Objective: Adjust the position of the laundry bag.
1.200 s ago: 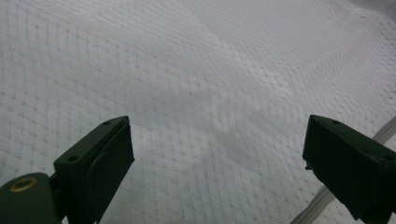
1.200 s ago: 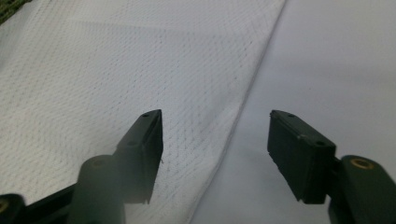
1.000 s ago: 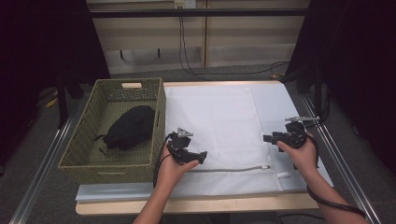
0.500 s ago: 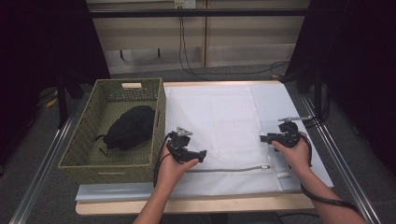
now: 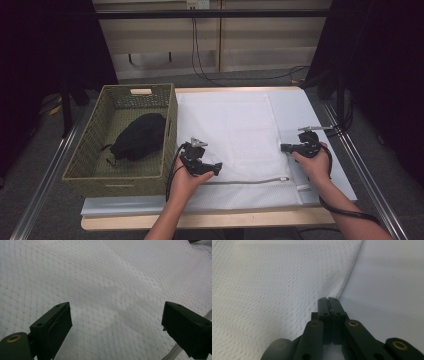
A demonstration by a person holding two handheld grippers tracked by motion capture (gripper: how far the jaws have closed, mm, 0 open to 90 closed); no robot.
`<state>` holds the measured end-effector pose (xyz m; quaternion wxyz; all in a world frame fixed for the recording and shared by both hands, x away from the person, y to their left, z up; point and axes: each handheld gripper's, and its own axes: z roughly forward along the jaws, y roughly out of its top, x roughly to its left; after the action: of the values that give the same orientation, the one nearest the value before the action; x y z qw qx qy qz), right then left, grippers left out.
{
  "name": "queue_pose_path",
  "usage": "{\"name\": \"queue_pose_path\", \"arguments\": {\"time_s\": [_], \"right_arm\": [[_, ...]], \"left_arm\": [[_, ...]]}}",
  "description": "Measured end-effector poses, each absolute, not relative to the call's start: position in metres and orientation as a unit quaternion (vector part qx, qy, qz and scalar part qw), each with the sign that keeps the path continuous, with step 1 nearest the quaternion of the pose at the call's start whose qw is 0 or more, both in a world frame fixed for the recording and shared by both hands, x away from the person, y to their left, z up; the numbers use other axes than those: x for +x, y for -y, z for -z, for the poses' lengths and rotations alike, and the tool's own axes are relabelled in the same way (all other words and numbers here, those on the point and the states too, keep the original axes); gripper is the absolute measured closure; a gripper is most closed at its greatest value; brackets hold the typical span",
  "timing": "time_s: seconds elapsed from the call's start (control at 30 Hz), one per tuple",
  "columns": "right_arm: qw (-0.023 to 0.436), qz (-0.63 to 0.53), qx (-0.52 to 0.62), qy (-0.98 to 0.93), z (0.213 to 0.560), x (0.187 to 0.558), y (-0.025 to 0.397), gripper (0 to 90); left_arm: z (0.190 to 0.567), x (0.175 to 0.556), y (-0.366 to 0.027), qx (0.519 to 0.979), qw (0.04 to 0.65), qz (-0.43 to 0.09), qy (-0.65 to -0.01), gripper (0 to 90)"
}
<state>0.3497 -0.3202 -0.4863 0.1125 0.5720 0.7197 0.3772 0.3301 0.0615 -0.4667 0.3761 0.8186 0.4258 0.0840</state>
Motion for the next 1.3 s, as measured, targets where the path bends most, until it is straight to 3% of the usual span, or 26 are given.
{"name": "queue_pose_path", "arguments": {"time_s": [0.5, 1.3], "right_arm": [[0.090, -0.400, 0.589, -0.696, 0.479, 0.349, 0.331, 90.0], [0.118, -0.385, 0.594, -0.697, 0.474, 0.349, 0.343, 90.0]], "left_arm": [[0.466, 0.330, -0.062, 0.820, 0.373, -0.088, -0.425, 9.2], [0.462, 0.329, -0.058, 0.818, 0.379, -0.082, -0.425, 9.2]]}}
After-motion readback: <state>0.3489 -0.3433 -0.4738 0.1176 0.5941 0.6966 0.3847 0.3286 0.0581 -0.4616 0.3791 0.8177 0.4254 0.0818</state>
